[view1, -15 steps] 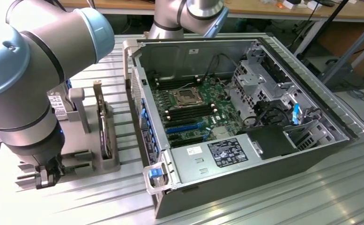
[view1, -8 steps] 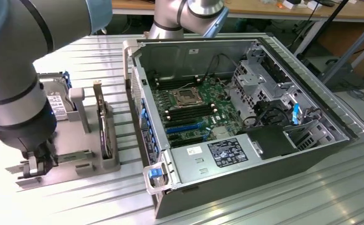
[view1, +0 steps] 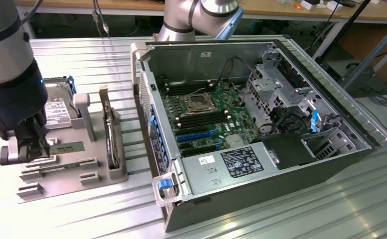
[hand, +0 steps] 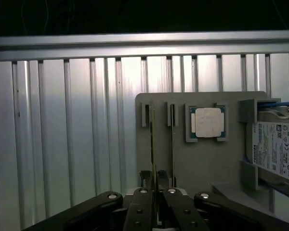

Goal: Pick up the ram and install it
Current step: 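Pick up the ram and move it above insertion slot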

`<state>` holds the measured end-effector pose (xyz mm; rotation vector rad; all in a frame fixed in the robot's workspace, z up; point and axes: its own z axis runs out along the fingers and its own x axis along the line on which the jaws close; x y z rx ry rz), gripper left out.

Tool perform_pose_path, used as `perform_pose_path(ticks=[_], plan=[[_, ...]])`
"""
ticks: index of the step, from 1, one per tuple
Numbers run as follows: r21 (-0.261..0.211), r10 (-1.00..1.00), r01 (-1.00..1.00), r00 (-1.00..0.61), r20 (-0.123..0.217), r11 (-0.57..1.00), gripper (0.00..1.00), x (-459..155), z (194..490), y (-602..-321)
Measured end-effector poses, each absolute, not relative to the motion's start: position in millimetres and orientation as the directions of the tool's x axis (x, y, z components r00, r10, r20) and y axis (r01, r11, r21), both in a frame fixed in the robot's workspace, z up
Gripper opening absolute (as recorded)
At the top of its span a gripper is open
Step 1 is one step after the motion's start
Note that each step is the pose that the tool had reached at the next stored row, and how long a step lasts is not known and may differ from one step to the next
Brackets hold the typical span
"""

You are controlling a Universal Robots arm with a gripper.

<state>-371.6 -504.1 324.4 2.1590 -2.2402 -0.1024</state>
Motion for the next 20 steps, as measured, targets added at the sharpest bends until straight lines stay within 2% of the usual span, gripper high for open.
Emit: perform_pose_path(ticks=[4,10,15,20], plan=[[0.086,-0.999,-0.996,-0.038,-0.022,0.036,0.14,-364.3,342.2,-503.7],[0.086,-0.999,-0.996,-0.038,-0.023,0.036,0.14,-358.6,354.7,-501.5],[0.059,-0.997,-0.998,-0.037,-0.062,0.033,0.14,-348.2,356.4,-500.7],[0.061,-0.997,-0.998,-0.037,-0.063,0.033,0.14,-334.1,356.5,-500.7]])
